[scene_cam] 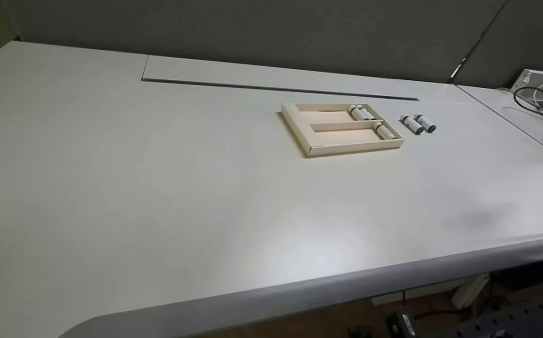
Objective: Remove the bottle from the bottom part of the tray
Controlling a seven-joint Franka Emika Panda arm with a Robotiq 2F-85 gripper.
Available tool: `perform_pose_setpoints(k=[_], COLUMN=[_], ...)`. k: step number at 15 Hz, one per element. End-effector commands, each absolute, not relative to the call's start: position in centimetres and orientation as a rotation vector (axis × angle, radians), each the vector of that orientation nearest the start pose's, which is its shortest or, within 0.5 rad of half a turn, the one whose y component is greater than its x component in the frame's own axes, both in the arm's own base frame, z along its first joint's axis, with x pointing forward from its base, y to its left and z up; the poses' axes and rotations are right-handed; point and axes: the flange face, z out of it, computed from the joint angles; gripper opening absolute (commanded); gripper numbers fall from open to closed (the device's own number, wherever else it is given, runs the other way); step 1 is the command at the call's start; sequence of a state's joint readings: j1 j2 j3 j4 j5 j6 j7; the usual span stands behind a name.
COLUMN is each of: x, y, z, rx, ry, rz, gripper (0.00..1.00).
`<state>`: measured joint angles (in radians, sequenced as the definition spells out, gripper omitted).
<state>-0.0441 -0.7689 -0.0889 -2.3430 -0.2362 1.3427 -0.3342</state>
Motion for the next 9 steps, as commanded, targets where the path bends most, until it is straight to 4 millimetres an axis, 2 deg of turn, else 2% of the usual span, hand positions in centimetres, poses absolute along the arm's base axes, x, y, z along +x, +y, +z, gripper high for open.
perform_pose_setpoints(k=[1,4,5,9], x=[30.1,34.3,36.2,43.5], y=[-8.7,-11.3,-12.5,-16.9], z=[57.3,56.3,55.5,53.1], rx=[-3.275,-3.277,-3.267,-3.194], ry=[-0.213,-0.119,-0.102,-0.1], rz=[0.204,-0.109,-0.175,-0.259], gripper=[1.0,1.0,1.0,1.0])
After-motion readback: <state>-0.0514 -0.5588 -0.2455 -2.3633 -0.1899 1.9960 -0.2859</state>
